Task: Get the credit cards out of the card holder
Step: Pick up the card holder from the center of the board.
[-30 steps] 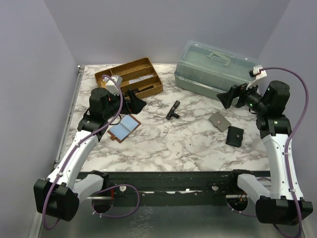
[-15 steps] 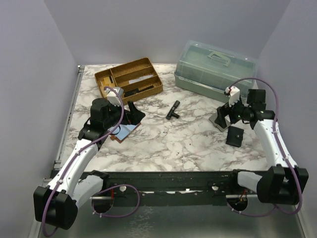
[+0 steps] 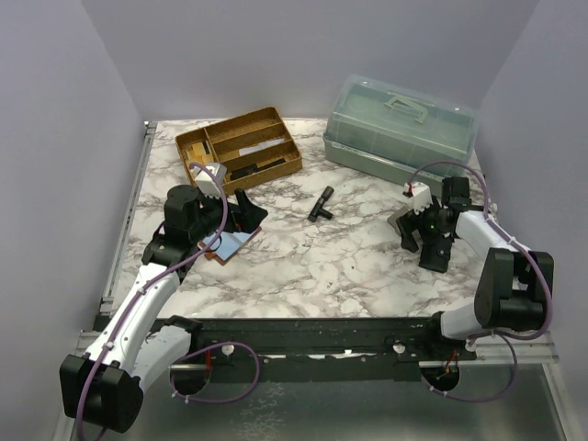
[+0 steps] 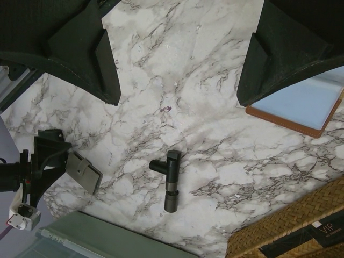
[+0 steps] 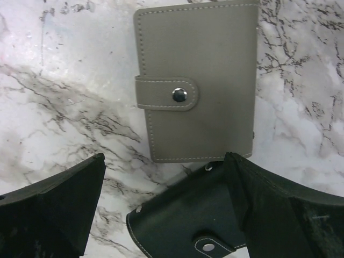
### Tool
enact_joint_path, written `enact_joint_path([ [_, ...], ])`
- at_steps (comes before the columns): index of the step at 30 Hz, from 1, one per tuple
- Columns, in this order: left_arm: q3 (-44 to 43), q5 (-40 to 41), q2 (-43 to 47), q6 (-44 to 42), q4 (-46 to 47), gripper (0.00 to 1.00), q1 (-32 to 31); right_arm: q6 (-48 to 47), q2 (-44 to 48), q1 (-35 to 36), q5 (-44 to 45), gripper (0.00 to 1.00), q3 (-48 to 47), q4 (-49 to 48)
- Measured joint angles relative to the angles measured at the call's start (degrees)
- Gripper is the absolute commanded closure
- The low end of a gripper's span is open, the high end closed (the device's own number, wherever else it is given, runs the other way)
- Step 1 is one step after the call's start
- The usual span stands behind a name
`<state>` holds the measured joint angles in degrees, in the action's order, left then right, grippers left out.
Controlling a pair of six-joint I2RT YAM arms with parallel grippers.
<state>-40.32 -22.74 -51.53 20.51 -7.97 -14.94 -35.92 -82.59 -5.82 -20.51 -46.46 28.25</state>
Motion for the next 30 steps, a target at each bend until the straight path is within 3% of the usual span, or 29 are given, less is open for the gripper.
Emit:
enact_joint_path([
  [10, 0.0, 0.0, 0.0, 0.0, 0.0, 0.01, 0.0, 0.3, -2.8, -6.3, -2.7, 0.01, -3.7, -2.3],
  [23, 0.0, 0.0, 0.0, 0.0, 0.0, 0.02, 0.0, 0.0, -10.3, -7.0, -7.2, 0.18, -3.8, -6.1],
  [28, 0.0, -0.3, 0.0, 0.0, 0.0, 0.02, 0.0, -0.5, -10.6, -7.0, -9.0, 0.31, -3.9, -6.0],
  [30, 0.0, -1.4, -0.3, 0.2, 0.2, 0.02, 0.0, -0.9, -10.7, -6.9, -9.7, 0.43, -3.9, -6.0],
])
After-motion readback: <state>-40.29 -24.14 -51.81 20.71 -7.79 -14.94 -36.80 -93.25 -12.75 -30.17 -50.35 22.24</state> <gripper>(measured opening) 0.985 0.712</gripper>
